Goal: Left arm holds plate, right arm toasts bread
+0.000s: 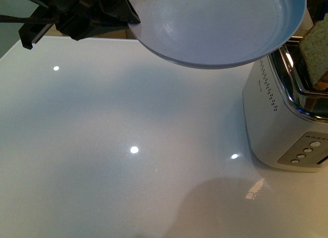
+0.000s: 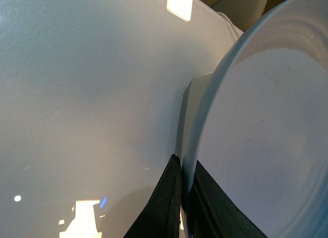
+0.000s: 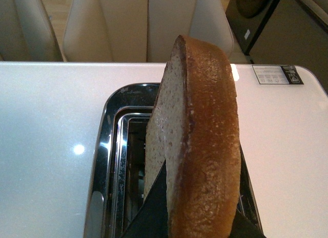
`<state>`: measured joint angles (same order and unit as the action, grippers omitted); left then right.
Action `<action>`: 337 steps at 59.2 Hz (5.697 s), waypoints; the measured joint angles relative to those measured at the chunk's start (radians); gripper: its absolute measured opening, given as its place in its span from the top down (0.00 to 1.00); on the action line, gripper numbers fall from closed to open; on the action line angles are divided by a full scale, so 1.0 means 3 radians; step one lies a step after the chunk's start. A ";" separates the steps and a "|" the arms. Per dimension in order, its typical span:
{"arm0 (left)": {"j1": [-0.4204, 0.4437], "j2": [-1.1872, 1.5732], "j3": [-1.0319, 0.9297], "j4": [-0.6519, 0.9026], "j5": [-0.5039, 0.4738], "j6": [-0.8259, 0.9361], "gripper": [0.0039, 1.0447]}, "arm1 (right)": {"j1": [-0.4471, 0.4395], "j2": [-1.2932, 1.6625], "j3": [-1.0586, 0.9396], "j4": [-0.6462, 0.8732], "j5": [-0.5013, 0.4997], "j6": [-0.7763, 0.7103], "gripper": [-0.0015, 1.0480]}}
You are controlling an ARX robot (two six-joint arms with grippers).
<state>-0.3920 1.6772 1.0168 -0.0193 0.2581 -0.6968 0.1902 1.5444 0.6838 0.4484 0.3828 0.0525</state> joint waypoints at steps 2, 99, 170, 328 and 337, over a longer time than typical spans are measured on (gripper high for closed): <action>0.0000 0.0000 0.0000 0.0000 0.0000 0.0000 0.97 | 0.0001 0.0006 -0.0017 -0.0025 -0.0019 0.0017 0.96; 0.0004 -0.0013 0.0000 0.0000 0.0000 0.0000 0.97 | -0.0827 -0.2358 -0.1770 0.0754 -0.1397 -0.0154 0.65; 0.0000 -0.0013 0.0000 0.0000 0.0001 0.0000 0.97 | -0.0641 -0.4209 -0.2220 -0.0554 -0.1275 -0.0164 0.98; 0.1996 0.1539 -0.0272 0.0642 0.0015 0.1314 0.97 | -0.0640 -0.5130 -0.2219 -0.1489 -0.1275 -0.0165 0.09; 0.1976 0.1728 -0.0282 0.0810 0.0095 0.1314 0.97 | -0.0640 -0.5130 -0.2219 -0.1489 -0.1274 -0.0165 0.09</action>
<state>0.2008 2.1956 0.9321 0.2237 0.2867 -0.3027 -0.0017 0.0055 0.0181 0.0017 0.0006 0.0029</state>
